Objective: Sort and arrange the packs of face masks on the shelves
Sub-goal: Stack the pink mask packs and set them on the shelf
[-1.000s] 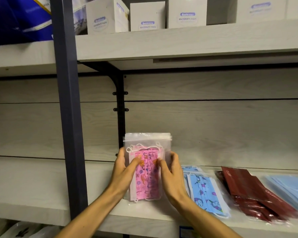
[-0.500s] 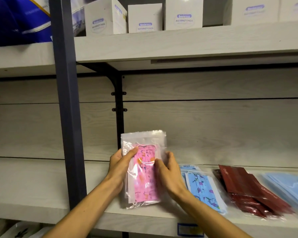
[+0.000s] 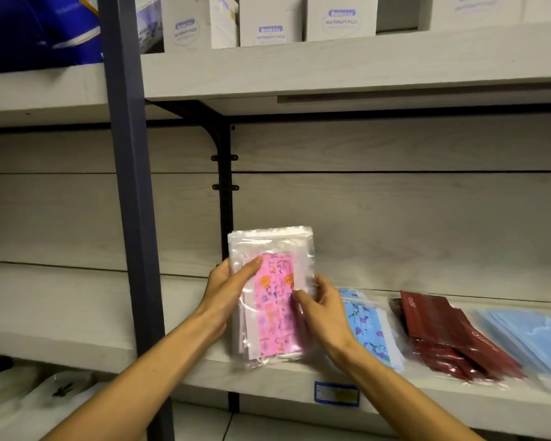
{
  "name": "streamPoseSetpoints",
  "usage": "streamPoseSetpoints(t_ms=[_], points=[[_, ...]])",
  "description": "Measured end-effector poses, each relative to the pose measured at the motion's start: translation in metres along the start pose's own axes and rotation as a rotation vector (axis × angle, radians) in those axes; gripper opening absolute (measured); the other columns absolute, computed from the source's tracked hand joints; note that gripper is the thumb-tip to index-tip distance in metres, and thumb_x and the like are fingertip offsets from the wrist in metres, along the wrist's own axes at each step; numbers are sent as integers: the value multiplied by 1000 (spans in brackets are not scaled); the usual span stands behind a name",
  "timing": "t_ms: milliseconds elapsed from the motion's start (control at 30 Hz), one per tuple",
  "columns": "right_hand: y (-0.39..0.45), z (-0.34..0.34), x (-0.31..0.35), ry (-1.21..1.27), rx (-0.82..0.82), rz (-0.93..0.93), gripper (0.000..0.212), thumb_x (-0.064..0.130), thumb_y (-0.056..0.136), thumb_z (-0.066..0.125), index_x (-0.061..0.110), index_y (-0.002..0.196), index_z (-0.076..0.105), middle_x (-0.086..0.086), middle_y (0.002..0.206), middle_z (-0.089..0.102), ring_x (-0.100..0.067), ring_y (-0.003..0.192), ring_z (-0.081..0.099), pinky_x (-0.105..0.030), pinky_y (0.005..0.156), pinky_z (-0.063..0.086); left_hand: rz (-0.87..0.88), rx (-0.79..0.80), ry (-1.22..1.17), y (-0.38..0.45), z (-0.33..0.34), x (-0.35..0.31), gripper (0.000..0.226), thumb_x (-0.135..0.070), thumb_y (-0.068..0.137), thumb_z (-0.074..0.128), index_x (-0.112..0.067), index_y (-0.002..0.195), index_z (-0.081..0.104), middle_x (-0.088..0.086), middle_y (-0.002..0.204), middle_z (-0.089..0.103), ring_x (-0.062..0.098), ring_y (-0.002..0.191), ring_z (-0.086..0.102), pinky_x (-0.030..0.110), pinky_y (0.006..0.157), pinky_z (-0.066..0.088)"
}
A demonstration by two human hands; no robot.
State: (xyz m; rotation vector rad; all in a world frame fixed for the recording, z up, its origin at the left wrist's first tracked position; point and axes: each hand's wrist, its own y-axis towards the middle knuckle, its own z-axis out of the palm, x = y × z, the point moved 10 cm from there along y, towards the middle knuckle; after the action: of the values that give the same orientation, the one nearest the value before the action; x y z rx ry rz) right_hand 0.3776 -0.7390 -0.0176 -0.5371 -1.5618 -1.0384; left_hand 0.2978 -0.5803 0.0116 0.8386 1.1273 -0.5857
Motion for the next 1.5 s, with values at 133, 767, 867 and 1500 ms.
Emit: streamPoseSetpoints(t_ms=[133,767,867,1500], points=[[-16,-3,11,-89,-101,-157,12,15,97,62,24,105,59,4,97,74,-12,87,73,-27,70,59,113,58,169,-29,-5,-24,28,-9,88,72,-7,114,62,8,104,76,16,86,76,21,66,58],[-134,262,16,-70,100,-177,17,23,100,58,14,115,55,3,100,75,-17,86,75,-29,69,60,225,-23,267,-114,-271,-72,18,-12,98,61,-12,115,61,5,101,77,23,89,76,32,73,62],[-129,313,-2,-37,192,-38,31,20,96,65,18,124,51,-3,109,73,-19,93,75,-32,76,62,101,-123,296,-103,-324,-62,7,-12,97,63,-10,104,63,8,92,77,27,86,75,37,74,62],[61,513,-54,-23,270,293,50,40,81,77,9,117,63,-11,96,75,-18,66,74,-28,54,57,-236,-525,50,61,-557,-51,27,-10,87,70,3,110,65,21,95,72,35,83,69,39,78,57]])
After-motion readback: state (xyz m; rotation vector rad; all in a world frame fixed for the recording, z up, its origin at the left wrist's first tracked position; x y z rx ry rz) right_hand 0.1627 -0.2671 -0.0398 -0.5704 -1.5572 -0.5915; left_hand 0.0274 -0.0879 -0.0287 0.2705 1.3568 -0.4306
